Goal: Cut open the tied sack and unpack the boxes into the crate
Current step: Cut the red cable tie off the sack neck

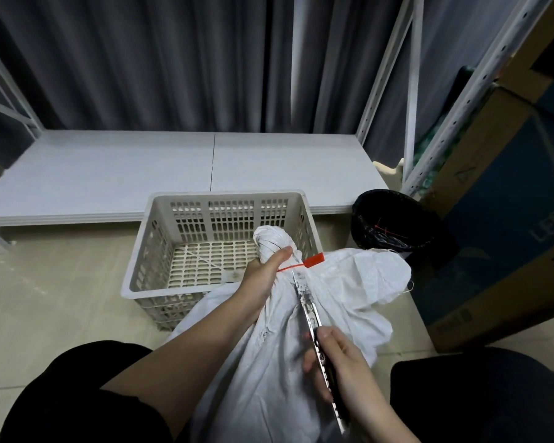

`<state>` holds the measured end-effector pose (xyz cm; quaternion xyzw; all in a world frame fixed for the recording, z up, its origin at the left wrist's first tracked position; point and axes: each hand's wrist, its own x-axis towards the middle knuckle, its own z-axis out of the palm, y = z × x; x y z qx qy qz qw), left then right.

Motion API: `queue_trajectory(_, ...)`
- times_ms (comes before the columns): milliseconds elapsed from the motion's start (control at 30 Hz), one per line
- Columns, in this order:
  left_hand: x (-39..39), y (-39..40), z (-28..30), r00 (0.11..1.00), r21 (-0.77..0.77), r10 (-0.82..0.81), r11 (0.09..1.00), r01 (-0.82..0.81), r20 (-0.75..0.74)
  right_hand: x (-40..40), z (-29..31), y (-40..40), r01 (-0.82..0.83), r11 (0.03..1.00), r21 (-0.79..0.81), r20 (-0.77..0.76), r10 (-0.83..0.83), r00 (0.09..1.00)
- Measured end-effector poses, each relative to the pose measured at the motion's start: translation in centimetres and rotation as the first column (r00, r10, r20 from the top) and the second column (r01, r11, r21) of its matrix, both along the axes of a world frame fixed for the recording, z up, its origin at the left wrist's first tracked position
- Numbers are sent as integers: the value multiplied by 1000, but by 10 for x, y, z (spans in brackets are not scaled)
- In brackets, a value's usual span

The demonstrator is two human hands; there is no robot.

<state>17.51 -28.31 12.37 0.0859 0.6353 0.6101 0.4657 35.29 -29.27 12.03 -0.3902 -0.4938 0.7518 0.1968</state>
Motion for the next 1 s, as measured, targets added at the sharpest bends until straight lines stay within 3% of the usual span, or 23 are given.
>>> queue_trajectory(167, 2, -1, 3, 1000, 21, -8, 1000, 8, -9, 1, -3, 6, -16, 984, 176, 41, 9, 999)
queue_trajectory(433, 2, -2, 5, 1000, 43, -12, 999, 12, -1, 5, -1, 11, -59, 994, 92, 42, 55, 998)
queue_trajectory(1000, 6, -1, 3, 998, 71, 14, 997, -10, -60, -6, -3, 12, -27, 994, 109, 46, 22, 999)
